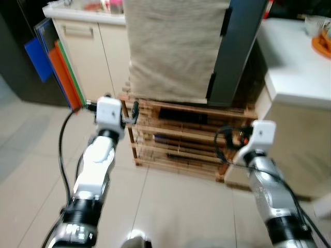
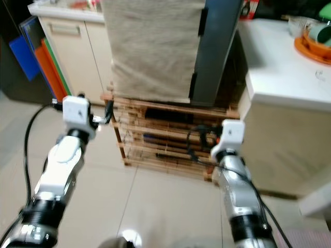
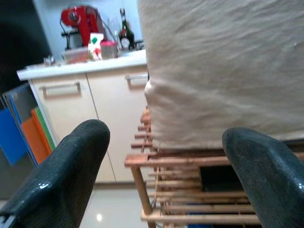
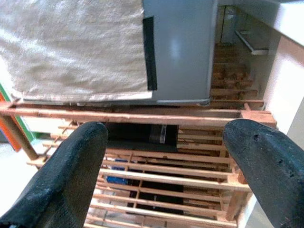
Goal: Restocking fridge
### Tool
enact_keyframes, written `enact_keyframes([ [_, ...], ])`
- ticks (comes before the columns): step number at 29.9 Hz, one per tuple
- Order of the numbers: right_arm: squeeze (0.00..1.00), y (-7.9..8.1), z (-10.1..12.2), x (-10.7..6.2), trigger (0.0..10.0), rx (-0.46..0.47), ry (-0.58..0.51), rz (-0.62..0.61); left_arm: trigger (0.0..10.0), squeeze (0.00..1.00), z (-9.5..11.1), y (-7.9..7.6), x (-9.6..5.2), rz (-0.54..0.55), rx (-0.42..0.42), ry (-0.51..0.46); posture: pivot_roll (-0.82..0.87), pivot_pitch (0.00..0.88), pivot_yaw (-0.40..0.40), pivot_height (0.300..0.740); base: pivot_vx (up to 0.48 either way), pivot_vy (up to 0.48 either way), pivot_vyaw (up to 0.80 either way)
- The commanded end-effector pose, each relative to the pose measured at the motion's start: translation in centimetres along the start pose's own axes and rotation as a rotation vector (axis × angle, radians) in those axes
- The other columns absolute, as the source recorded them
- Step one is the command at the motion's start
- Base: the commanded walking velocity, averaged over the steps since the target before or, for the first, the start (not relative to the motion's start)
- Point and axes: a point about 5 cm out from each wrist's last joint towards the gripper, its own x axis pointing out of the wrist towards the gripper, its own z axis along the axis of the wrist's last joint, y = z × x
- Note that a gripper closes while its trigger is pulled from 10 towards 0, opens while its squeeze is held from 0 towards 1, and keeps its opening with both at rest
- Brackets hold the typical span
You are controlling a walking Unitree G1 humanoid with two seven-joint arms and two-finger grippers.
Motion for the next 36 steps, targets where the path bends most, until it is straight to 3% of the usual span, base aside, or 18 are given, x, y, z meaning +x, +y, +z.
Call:
enact_keyframes([
  [1, 0.0, -0.7, -0.1, -0.1, 10.0, -0.044, 0.002, -0.03, 10.0, 0.0, -0.2, -1.0, 0.4, -0.05, -0.021, 0.027, -0.05, 0.0, 0.019, 0.724, 0.0, 0.48, 0.0],
  [5, 0.0, -1.0, -0.4, -0.2, 10.0, -0.045, 0.023, -0.053, 10.0, 0.0, -0.5, -1.2, 0.3, -0.055, -0.01, 0.05, -0.06, 0.0, 0.019, 0.724, 0.0, 0.48, -0.12],
  [17, 0.0, -1.0, -0.4, -0.3, 10.0, -0.039, 0.004, -0.041, 10.0, 0.0, -1.5, -1.5, 0.1, -0.071, -0.001, 0.107, -0.06, 0.0, 0.018, 0.724, 0.0, 0.48, -0.69],
  [18, 0.0, -0.6, -0.4, -0.4, 10.0, -0.05, 0.001, -0.026, 10.0, 0.15, -1.6, -1.5, 0.1, -0.07, -0.003, 0.112, -0.06, 0.0, 0.017, 0.724, 0.0, 0.48, -0.69],
  [20, 0.0, -0.5, -0.4, -0.4, 10.0, -0.049, -0.001, -0.02, 10.0, 0.09, -1.6, -1.5, 0.2, -0.065, 0.0, 0.113, -0.06, 0.0, 0.016, 0.724, 0.0, 0.48, -0.69],
  [21, 0.0, -0.4, -0.4, -0.4, 10.0, -0.049, -0.001, -0.017, 10.0, 0.0, -1.6, -1.5, 0.2, -0.062, -0.001, 0.113, -0.06, 0.0, 0.014, 0.724, 0.0, 0.48, -0.69],
  [28, 0.0, -0.1, -0.4, -0.7, 10.0, -0.062, -0.013, 0.019, 10.0, 0.0, -1.7, -1.5, 0.3, -0.055, -0.001, 0.122, -0.06, 0.0, 0.011, 0.724, 0.0, 0.48, -0.69],
  [36, 0.0, 1.2, -1.9, -2.7, 10.0, -0.076, 0.0, 0.076, 10.0, 0.0, -1.8, -1.5, 0.6, -0.052, -0.002, 0.124, -0.07, 0.0, 0.012, 0.724, 0.0, 0.48, -0.66],
])
